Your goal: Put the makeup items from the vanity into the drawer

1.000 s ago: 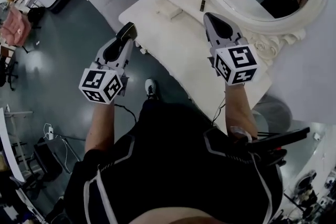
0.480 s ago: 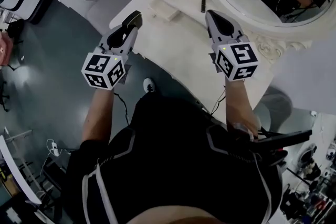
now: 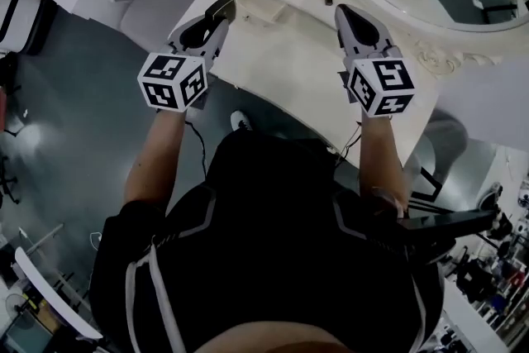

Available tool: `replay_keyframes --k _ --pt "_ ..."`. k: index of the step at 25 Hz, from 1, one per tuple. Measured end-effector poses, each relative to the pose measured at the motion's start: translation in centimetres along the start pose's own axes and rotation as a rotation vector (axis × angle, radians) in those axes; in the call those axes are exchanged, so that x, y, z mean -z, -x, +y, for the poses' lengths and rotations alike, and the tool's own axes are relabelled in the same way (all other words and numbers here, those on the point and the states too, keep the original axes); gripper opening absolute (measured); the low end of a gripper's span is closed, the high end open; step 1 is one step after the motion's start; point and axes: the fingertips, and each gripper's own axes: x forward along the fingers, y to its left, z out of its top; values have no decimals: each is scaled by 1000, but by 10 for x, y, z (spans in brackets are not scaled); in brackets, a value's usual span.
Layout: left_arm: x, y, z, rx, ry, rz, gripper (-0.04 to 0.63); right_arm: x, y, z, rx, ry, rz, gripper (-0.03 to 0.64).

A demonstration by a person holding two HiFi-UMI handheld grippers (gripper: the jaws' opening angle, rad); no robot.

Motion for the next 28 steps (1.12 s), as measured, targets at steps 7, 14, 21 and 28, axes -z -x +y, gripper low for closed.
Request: replay_keyframes --k 7,14,21,28 --pt "43 -65 21 26 -8 148 95 32 -5 -14 38 -47 76 5" --pt "69 -123 25 69 -178 261 95 56 -9 -37 32 -49 124 5" --pt "102 -170 24 229 -460 475 95 87 -8 -70 71 -81 176 5" --pt "137 -191 29 280 -645 644 95 104 -10 -72 23 -109 199 5"
